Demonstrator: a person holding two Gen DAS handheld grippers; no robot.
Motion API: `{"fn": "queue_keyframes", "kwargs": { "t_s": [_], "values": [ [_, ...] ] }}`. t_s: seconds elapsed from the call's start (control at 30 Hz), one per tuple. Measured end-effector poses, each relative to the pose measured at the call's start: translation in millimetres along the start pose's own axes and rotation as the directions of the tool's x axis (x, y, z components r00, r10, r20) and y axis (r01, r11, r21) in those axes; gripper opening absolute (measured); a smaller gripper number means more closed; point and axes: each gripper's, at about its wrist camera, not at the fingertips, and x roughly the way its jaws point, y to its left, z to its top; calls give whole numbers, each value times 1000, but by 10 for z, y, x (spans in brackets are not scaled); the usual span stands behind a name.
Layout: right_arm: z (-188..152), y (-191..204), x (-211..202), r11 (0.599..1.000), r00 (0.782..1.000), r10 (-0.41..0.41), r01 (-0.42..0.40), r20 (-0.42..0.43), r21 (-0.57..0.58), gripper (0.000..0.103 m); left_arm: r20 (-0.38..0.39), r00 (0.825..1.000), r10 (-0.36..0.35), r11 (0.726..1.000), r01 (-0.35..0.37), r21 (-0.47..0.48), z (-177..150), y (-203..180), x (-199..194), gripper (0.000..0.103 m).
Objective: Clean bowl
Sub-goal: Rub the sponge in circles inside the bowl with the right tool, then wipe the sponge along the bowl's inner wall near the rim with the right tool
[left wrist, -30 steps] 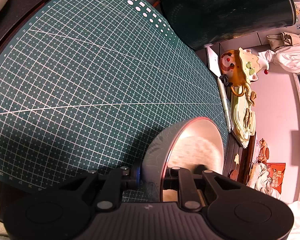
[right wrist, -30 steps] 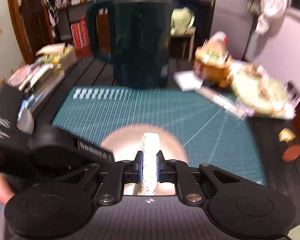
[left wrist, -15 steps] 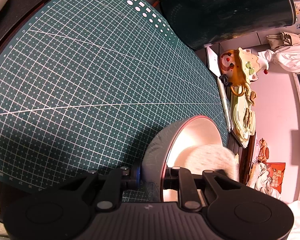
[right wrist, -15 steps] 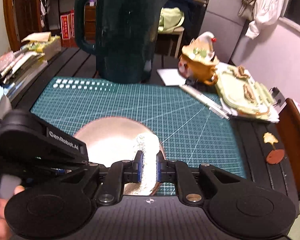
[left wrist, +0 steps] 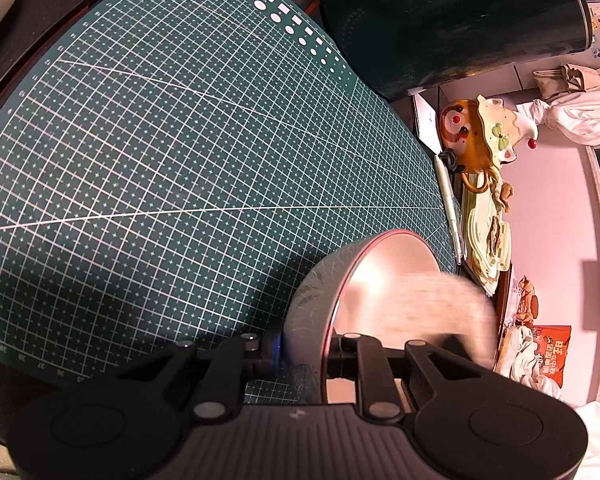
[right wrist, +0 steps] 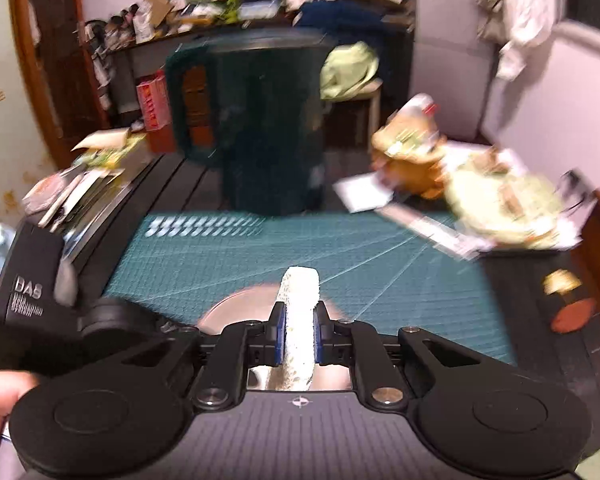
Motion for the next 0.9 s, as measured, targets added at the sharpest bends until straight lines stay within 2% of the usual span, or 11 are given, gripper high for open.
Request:
{"fn": "queue_keyframes", "kwargs": {
  "t_s": [0.03, 0.2, 0.33, 0.5, 0.77, 0.9],
  "values": [
    [-19, 12, 69, 1000, 1000, 7, -7, -23, 6, 12, 0, 1000, 2, 1000, -2, 3, -5, -21, -17, 18],
    [-87, 8, 306, 998, 996, -57, 57, -74, -7, 12, 0, 1000, 4, 1000, -4, 6, -5, -39, -15, 18],
    [-48, -100, 286, 997, 993, -69, 70, -93, 16, 12, -2, 1000, 1, 1000, -1, 5, 10, -29, -2, 18],
    [12, -243, 87, 998, 997, -50, 52, -58, 33, 12, -3, 1000, -1, 1000, 1, 6, 5, 3, -42, 18],
    [162, -322, -345, 992, 989, -120, 116, 82, 57, 12, -4, 1000, -1, 1000, 1, 4, 31, 20, -41, 18],
    [171, -261, -327, 997, 997, -26, 20, 72, 76, 12, -4, 1000, 0, 1000, 0, 6, 76, 91, -42, 18]
  ]
}}
